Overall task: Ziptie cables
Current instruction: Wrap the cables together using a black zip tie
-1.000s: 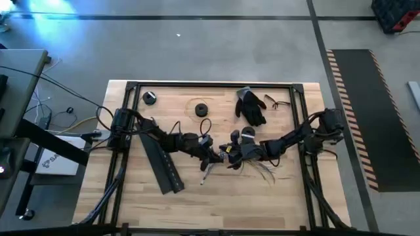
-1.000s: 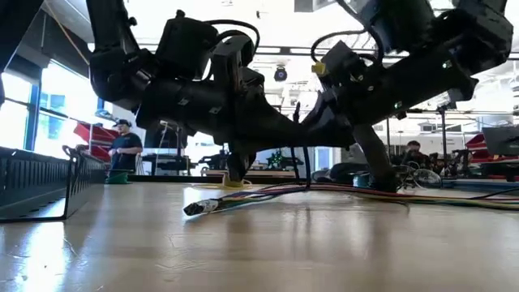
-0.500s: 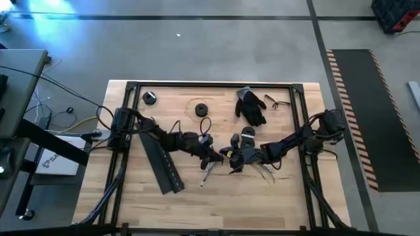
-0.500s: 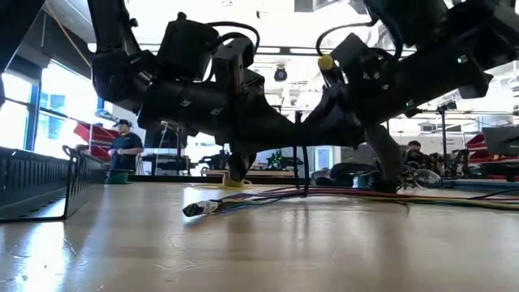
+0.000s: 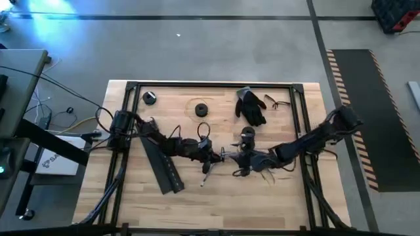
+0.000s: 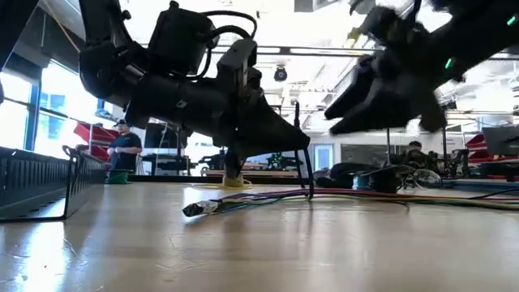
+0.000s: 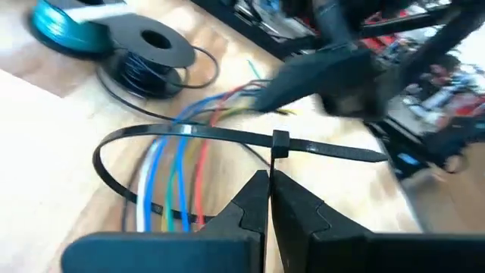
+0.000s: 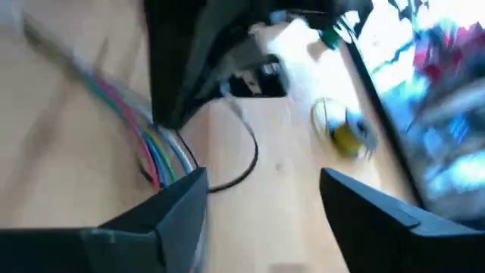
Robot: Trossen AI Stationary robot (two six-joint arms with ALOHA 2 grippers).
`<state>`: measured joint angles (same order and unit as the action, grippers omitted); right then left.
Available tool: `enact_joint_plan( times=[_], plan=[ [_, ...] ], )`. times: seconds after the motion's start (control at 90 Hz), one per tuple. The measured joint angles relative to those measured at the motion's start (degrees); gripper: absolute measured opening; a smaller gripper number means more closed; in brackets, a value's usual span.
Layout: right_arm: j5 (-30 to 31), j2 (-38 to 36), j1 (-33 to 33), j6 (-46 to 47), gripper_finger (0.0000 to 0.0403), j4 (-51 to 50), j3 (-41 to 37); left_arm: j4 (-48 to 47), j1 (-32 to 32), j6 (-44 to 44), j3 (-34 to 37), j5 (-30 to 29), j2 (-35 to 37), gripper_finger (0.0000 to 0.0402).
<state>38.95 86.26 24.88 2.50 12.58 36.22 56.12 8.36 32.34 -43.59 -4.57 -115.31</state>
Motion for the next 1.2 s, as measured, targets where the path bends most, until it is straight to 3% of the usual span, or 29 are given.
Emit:
enact_joint_plan(
  times=[0.133, 0.211, 0.322, 0.578, 0.878, 1.2],
  plan=[
    [0.17, 0.56, 2.82, 18.12, 0.0249, -2.93, 3.43, -0.61, 1.6, -2.92, 0.0, -11.31, 0.0, 0.0],
    [3.69, 3.4, 4.16, 22.78, 0.0243, -6.46, 6.03, -1.02, 2.08, -4.66, 0.0, -18.38, 0.0, 0.0],
    [8.17, 8.57, 4.46, 25.7, 0.0237, -10.29, 10.23, -1.32, 2.08, -7.66, -0.28, -23.08, 0.0, 0.0],
    [20.72, 16.95, 3.48, 26.22, 0.0236, -18.1, 21.3, -5.79, 2.41, -13.51, -4.04, -24.36, -0.04, 0.0],
    [19.86, 18.34, 0.77, 38.83, 0.023, -24.75, 23.94, -6.58, 3.03, -14.65, -4.37, -24.61, -0.04, 0.0],
    [17.75, 18.38, -0.52, 39.58, 0.011, -24.79, 23.83, -6.69, 3.17, -15.03, -4.37, -24.6, -0.04, 0.0]
  ],
)
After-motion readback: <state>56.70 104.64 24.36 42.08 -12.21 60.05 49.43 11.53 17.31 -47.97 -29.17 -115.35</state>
